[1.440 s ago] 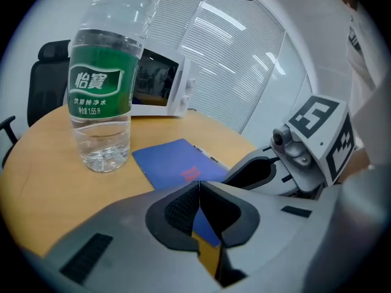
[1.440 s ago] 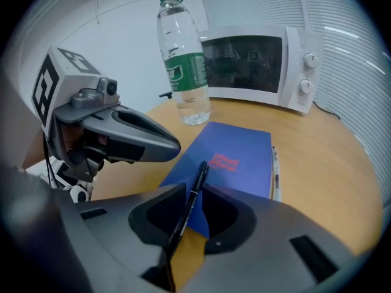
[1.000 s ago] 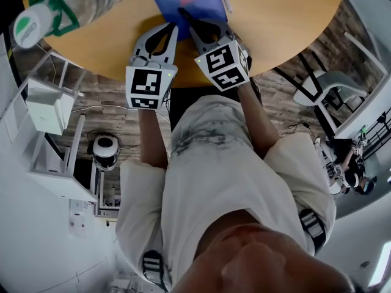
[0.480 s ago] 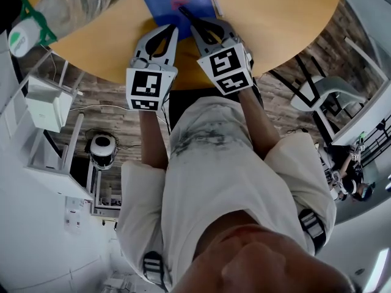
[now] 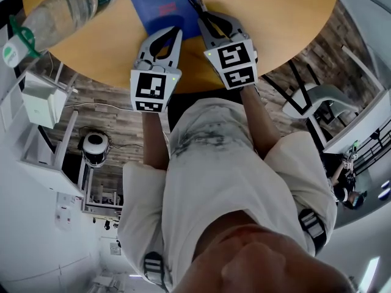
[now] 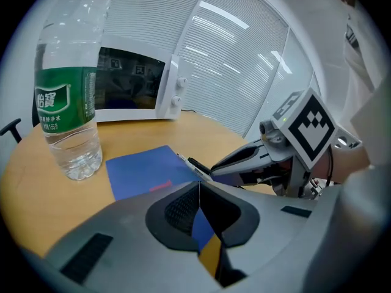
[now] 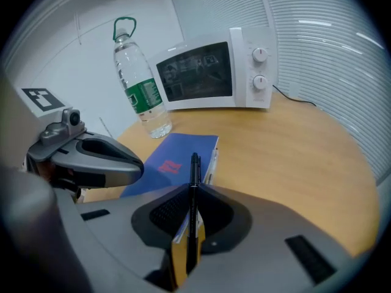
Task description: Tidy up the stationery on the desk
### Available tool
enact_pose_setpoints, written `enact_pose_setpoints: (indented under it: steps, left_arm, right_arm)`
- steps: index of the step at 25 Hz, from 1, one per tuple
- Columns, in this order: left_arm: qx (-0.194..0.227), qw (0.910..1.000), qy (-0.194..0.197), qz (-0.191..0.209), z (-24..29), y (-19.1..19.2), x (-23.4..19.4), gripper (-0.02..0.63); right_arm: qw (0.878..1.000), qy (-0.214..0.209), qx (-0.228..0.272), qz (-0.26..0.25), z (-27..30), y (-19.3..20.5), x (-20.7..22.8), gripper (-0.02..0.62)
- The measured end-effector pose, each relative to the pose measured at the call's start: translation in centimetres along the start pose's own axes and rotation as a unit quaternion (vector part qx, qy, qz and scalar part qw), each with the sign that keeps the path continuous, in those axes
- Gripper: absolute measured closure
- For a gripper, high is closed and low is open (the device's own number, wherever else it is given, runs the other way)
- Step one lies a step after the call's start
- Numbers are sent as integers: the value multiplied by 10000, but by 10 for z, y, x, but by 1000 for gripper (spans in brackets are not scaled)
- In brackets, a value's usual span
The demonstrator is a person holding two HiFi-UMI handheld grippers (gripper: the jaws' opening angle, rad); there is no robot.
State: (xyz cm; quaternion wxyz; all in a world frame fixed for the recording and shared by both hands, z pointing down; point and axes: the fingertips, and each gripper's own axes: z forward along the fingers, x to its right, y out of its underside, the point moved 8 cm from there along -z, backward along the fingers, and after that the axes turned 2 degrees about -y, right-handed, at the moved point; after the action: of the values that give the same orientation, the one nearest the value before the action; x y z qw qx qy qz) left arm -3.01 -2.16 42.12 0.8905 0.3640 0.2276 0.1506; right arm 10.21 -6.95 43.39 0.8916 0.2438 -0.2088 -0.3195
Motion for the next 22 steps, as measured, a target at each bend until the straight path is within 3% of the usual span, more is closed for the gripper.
enact_pose_setpoints:
  steps: [11,22]
  left_arm:
    - [-8,9998,-134,-159,22,-9,8,597]
    - [-52,9998,-77,-202,36,-16,9,597]
  right_arm:
    - [9993,61,1,356,12,-3,43,496]
    - [9973,99,9,726,25,-6,53,495]
